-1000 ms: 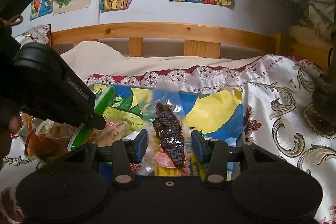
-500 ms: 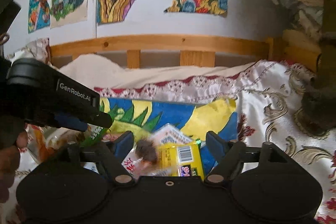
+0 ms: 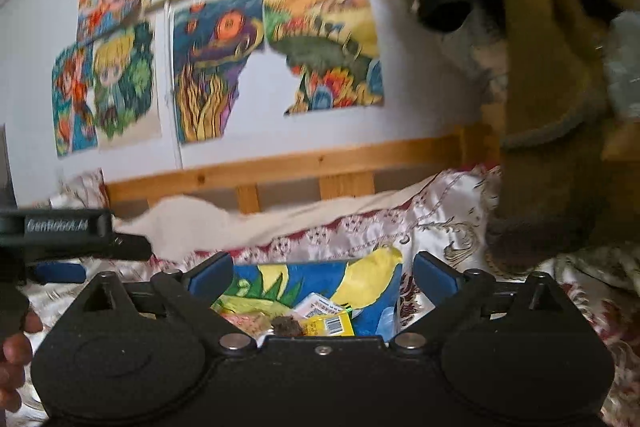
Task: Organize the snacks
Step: 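Lower green stick into tray with left tool while right tool drops dried-meat packet there, then withdraw both tools and reach toward the mandarin and gold snack bag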
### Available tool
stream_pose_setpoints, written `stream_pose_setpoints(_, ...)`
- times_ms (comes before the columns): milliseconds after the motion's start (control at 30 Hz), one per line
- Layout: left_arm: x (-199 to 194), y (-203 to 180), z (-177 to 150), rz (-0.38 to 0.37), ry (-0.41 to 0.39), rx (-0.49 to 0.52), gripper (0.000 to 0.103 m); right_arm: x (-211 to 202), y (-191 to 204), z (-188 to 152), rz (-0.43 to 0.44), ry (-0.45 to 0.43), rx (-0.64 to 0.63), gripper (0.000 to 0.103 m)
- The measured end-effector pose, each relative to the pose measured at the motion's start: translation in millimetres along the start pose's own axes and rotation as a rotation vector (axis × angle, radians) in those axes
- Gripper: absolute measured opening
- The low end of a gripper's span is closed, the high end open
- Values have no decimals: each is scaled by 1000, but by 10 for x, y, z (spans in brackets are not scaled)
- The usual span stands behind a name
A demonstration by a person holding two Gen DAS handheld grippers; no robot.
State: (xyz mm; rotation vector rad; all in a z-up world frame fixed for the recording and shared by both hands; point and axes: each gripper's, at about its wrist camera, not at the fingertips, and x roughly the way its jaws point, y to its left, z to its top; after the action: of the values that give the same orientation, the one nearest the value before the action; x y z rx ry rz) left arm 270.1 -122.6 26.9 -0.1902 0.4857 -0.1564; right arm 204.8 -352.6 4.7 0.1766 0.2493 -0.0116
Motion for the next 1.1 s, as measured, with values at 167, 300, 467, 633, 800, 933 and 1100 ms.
stream_pose_setpoints(167, -436, 9, -75, 20, -39, 30, 102, -477, 46, 22, -4, -25, -1, 101)
stream_pose_setpoints(300, -718, 66, -144, 11, -57, 26, 102, -790, 78, -6, -3, -52, 40, 102)
stream_pose_setpoints(467, -979, 173, -295, 4, -65, 23, 102, -1154, 135, -119, -41, -76, 56, 102)
stream_pose_setpoints(633, -1197, 237, -487, -34, -74, 69, 102, -1387, 216, -272, -65, -33, 64, 102)
stream_pose_setpoints(800, -1342, 284, -695, -67, -44, 126, 102, -1591, 340, -376, -139, 65, 76, 102)
stream_pose_setpoints(933, -1458, 401, -834, -94, -17, 103, 102, -1762, 445, -437, -185, 106, 47, 102)
stream_pose_setpoints(1100, -1559, 547, -964, -94, 24, 90, 102, -1910, 626, -628, -180, 173, -21, 102)
